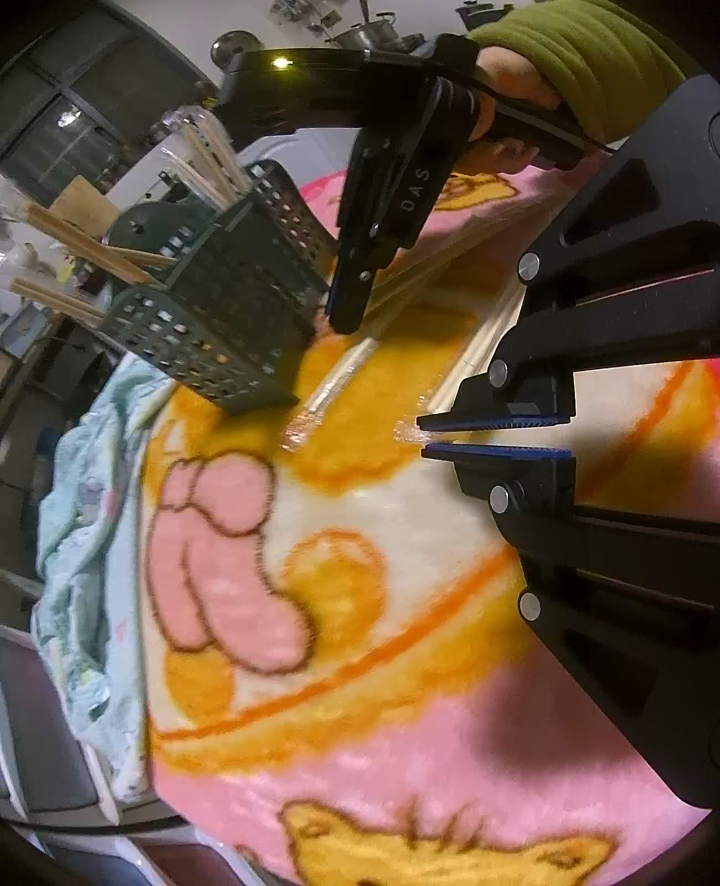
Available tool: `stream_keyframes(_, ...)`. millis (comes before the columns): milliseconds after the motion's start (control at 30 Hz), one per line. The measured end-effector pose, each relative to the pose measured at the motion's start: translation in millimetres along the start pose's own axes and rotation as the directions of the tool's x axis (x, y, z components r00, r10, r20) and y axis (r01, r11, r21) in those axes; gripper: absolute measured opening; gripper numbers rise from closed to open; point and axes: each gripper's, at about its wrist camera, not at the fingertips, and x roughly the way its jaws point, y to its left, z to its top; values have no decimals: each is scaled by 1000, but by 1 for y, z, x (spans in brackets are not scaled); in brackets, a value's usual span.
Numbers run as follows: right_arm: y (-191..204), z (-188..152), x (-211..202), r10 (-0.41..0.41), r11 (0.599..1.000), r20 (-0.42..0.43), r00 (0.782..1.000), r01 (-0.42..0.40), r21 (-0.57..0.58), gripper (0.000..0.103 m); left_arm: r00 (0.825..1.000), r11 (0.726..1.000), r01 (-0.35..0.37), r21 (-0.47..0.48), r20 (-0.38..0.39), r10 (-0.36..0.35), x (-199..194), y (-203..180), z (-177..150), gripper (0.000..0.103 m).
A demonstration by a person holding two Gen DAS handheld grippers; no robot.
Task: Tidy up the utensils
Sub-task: 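Lower the left tool onto a wrapped chopstick and close it while the right tool closes on another, then lift the chopsticks with both tools and carry them above the caddy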
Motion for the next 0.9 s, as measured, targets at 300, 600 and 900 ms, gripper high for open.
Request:
stream_keyframes(300, -5, -1, -59, -3, 999, 151, 989, -5, 52, 6, 995, 998, 25, 55, 99, -31, -34, -22, 19, 1)
stream_keyframes(600, -2, -6, -112, -14, 997, 275, 961, -6, 71, 4, 984, 988, 71, 134, 153, -92, -52, -57, 33, 1)
stream_keyframes(900, -6, -17, -153, -51, 996, 364, 930, 18, 92, 4, 974, 973, 108, 204, 173, -144, -61, -91, 43, 1)
